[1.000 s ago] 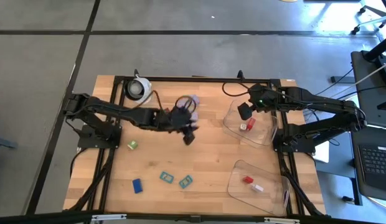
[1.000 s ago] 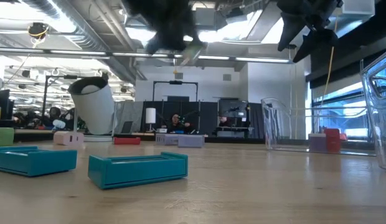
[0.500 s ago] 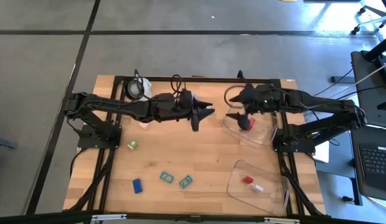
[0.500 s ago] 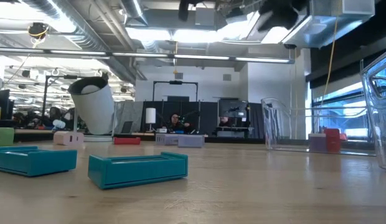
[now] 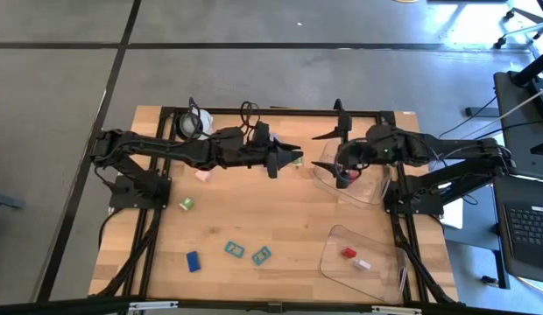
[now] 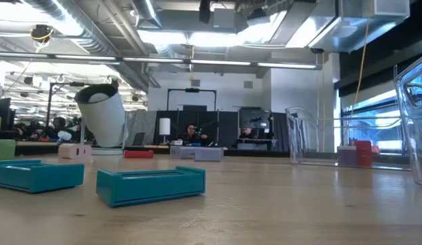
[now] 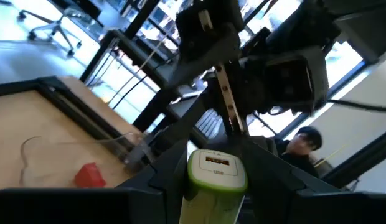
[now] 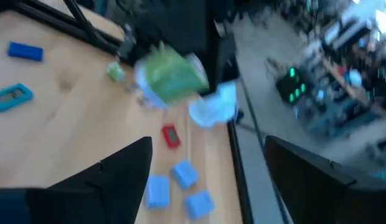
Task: Pick & Place Office items
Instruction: Put the right green charger adapter into the top transparent bin
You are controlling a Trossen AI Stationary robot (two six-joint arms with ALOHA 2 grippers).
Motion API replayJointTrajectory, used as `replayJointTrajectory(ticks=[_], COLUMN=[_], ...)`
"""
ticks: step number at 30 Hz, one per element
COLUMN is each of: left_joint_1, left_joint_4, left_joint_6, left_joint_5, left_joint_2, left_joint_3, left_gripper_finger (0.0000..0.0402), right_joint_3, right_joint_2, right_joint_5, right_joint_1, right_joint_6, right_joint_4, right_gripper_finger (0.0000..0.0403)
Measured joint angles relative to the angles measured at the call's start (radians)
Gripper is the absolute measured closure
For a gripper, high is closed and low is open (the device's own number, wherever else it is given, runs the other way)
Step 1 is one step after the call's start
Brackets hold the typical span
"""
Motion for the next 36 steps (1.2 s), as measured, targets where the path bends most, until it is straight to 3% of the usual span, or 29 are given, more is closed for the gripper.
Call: replayJointTrajectory(ticks=[11, 21, 36], left_joint_1=[0.002, 0.001, 0.001], left_joint_4=[0.114, 0.162, 0.150], left_joint_6=[0.000, 0.000, 0.000], left_joint_5=[0.044, 0.072, 0.110], left_joint_2=[-0.001, -0.001, -0.001], left_joint_3=[0.000, 0.000, 0.000], left_gripper_finger=[0.0267, 0.0267, 0.0267], right_joint_3=[0.000, 0.000, 0.000], right_joint_2=[0.004, 0.057, 0.116], right_joint_5=[-0.057, -0.187, -0.188], right_joint_1=[0.013, 0.012, 0.012], right_joint_6=[-0.134, -0.108, -0.057], right_joint_4=[0.115, 0.262, 0.355], right_gripper_finger=[0.0092, 0.0092, 0.0092])
